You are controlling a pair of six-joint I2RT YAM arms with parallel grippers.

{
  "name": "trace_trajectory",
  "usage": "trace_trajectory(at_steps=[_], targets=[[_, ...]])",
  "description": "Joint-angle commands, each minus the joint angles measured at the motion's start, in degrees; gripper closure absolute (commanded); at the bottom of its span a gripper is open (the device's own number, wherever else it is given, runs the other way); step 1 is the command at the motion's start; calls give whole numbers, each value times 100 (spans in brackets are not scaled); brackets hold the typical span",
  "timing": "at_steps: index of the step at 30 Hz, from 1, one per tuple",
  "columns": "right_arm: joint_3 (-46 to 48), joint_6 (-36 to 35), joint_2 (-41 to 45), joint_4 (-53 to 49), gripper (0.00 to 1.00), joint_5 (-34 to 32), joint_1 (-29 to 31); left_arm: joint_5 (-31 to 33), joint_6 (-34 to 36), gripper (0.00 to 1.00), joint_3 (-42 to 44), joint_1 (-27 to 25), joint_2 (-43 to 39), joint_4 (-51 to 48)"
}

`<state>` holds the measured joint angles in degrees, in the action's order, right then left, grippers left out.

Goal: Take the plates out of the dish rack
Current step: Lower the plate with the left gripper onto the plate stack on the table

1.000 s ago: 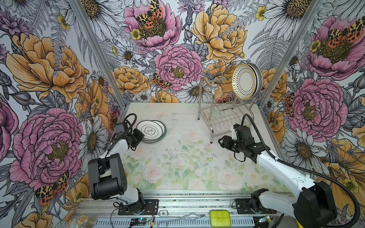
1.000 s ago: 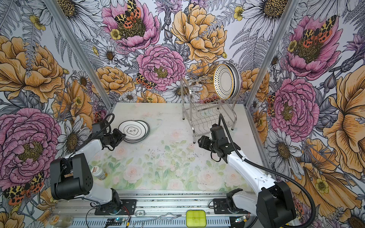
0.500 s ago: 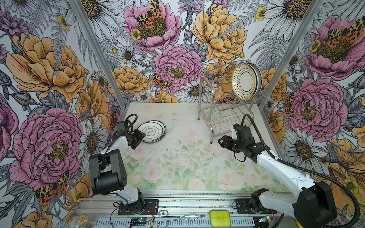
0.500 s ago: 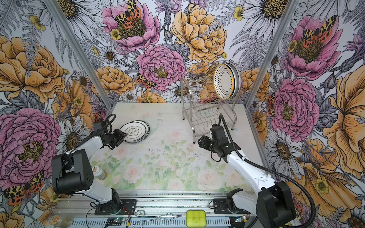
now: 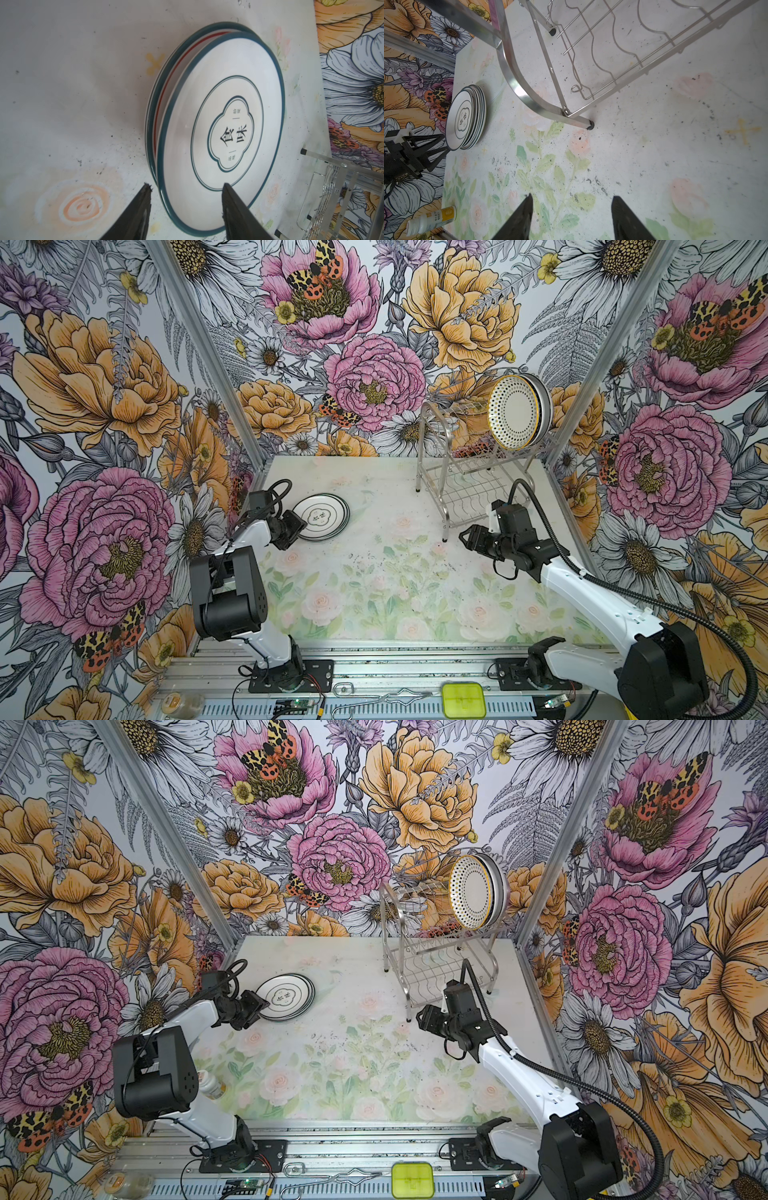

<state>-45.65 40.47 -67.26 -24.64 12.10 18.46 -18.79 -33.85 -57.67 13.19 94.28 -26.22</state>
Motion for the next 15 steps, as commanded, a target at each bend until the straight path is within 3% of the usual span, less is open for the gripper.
trace_trajectory(at_steps=[1, 15], targets=[[-183, -118, 24, -23, 38, 55, -64, 158, 146, 44, -246, -104, 181, -90], [-94, -180, 137, -67, 37, 109, -202, 846, 495, 39, -911, -470, 619, -900]])
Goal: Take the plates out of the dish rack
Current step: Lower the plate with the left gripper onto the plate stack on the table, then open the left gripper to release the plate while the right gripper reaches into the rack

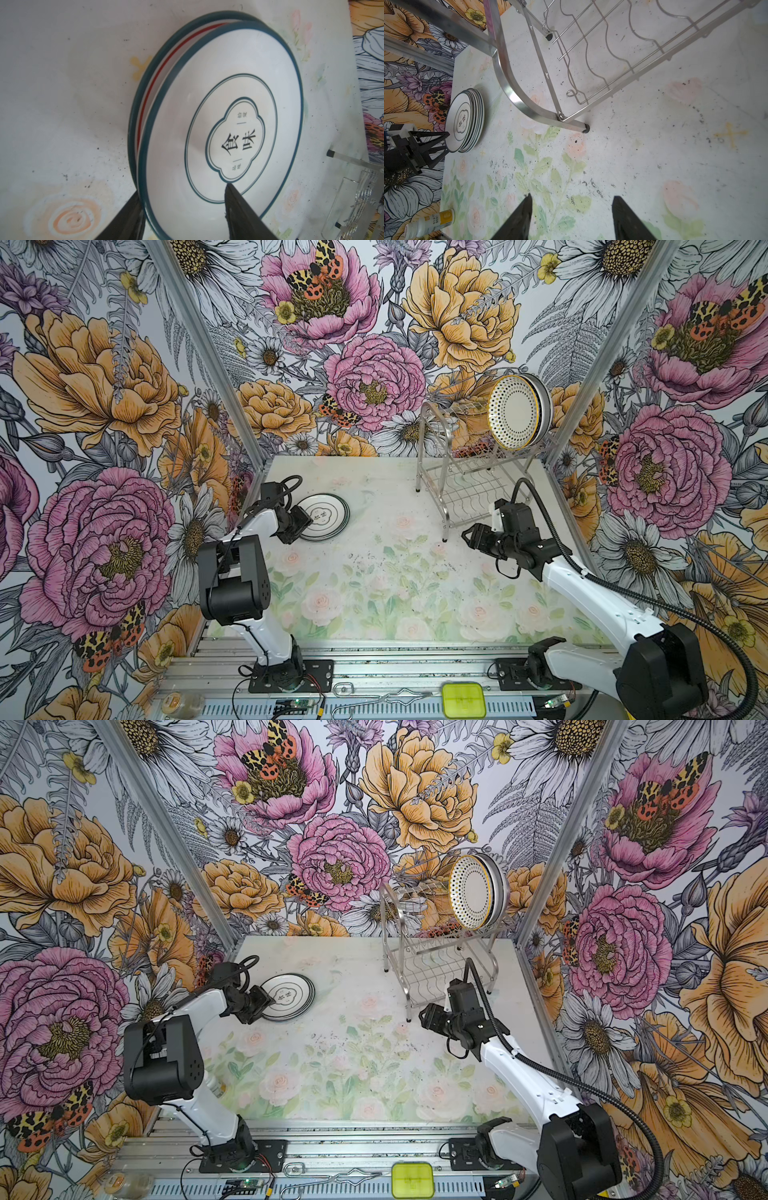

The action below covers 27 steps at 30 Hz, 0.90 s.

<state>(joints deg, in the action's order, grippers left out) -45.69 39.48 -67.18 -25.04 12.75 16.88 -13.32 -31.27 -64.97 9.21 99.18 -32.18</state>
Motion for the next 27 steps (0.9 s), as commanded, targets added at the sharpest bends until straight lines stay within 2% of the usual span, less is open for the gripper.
trace_trajectory(at_steps=[1, 6, 11, 12, 13, 15, 16, 27], targets=[[-74, -81, 155, -28, 37, 44, -53, 293, 273, 39, -224, -79, 177, -347], [-19, -83, 249, -28, 37, 51, -92, 401, 349, 37, -315, -155, 257, -506], [-137, -211, 306, -91, 37, 80, -240, 530, 343, 34, -246, -127, -15, -630], [-214, -264, 313, -118, 36, 86, -307, 545, 341, 30, -209, -100, -107, -681], [-310, -331, 315, -163, 29, 94, -381, 554, 333, 27, -168, -75, -206, -707], [-519, -439, 339, -259, 7, 104, -526, 551, 325, 26, -43, -15, -430, -723], [-632, -520, 352, -310, 1, 105, -605, 542, 320, 26, 40, 27, -559, -719], [-2398, -1305, 260, -820, 1, 425, -1567, 331, 330, 16, 306, 165, -1750, -911]])
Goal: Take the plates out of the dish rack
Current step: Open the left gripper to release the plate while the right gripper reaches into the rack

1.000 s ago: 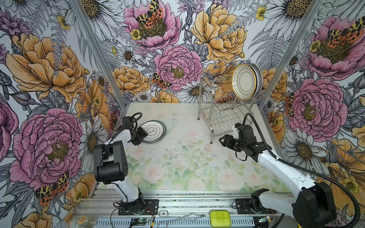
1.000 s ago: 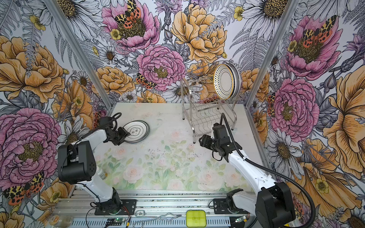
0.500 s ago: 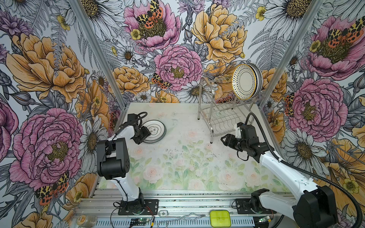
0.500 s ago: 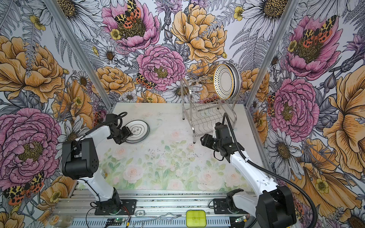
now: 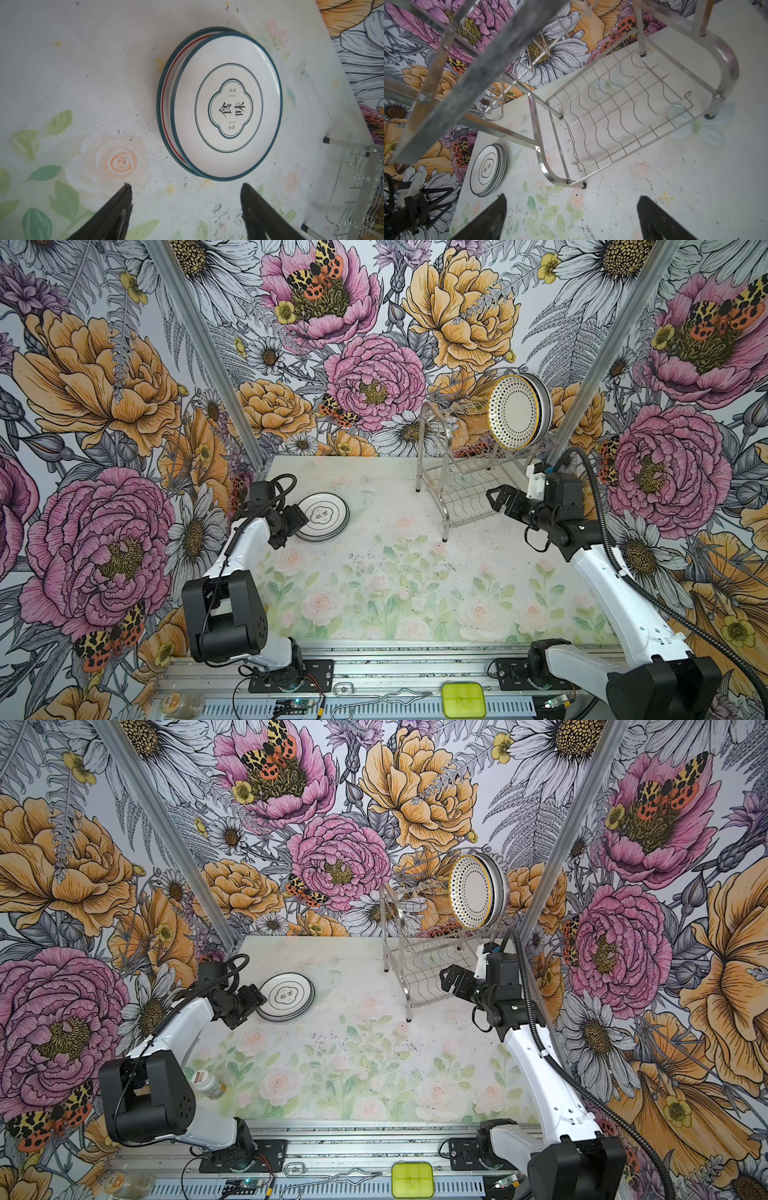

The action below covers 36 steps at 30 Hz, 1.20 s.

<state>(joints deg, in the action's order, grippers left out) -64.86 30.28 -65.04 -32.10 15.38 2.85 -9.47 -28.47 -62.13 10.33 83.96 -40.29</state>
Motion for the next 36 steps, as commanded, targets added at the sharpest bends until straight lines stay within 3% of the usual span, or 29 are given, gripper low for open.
trace_trajectory(at_steps=[1, 8, 15, 17, 36], targets=[[-695, -483, 12, -104, 1, 184, -235, -72, 48, 15, 18, 53, -292, -110], [-2297, -1175, -549, -103, 1, 212, -475, -210, 77, 11, 26, 132, -724, -170], [-3294, -986, -1346, -99, 1, 100, -558, -291, 153, 6, 88, 286, -1091, -211], [-3422, -930, -1504, -95, 1, 80, -558, -347, 182, 1, 74, 338, -1168, -238], [-3859, -896, -2097, -88, 1, -284, -561, -676, 122, 1, 245, 359, -1747, -245]])
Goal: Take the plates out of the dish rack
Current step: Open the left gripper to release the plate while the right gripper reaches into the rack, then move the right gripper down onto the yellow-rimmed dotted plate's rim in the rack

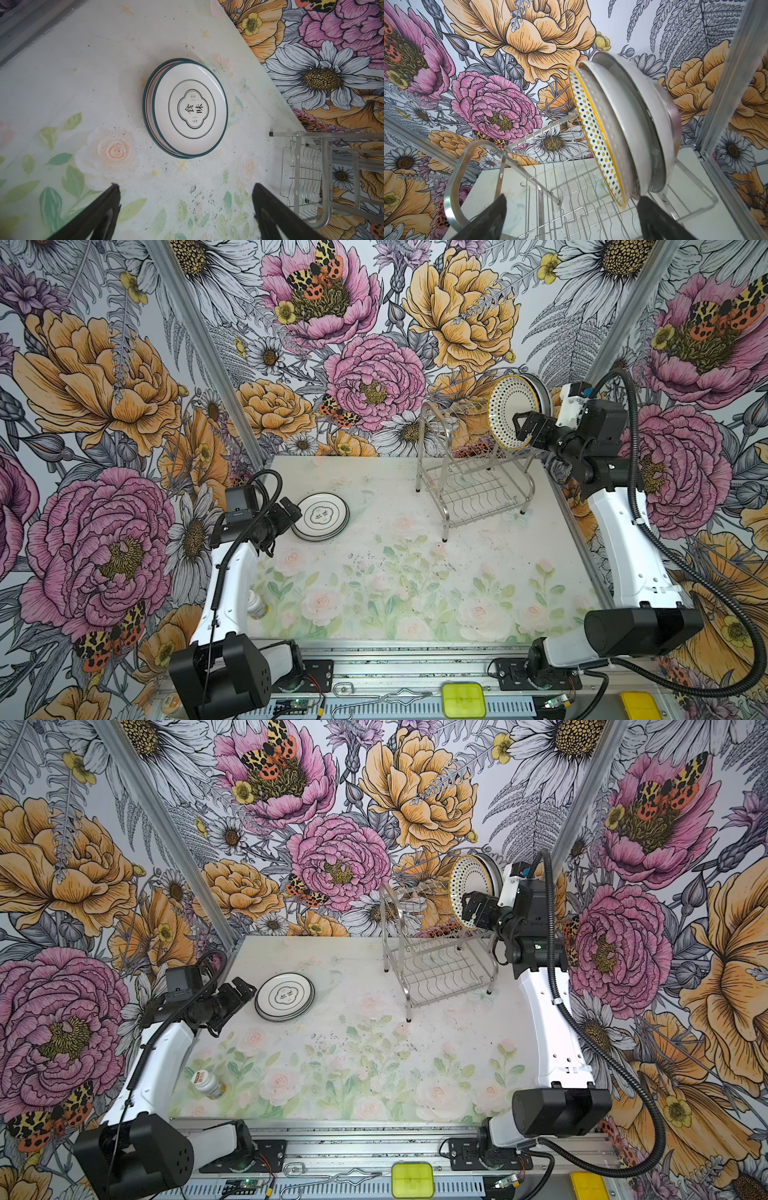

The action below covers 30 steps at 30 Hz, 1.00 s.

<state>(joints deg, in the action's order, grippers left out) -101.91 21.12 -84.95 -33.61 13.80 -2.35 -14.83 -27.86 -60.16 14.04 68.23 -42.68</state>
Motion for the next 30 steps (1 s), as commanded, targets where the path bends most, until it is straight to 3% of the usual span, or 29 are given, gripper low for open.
trace_trajectory(at_steps=[1, 30], targets=[[-162, 17, -112, 63, 2, -140, -41, -149, 59, 1, 56, -30, -187, -6], [-492, 173, -588, 73, 8, -70, 67, -153, 28, 1, 85, -140, -216, -3]])
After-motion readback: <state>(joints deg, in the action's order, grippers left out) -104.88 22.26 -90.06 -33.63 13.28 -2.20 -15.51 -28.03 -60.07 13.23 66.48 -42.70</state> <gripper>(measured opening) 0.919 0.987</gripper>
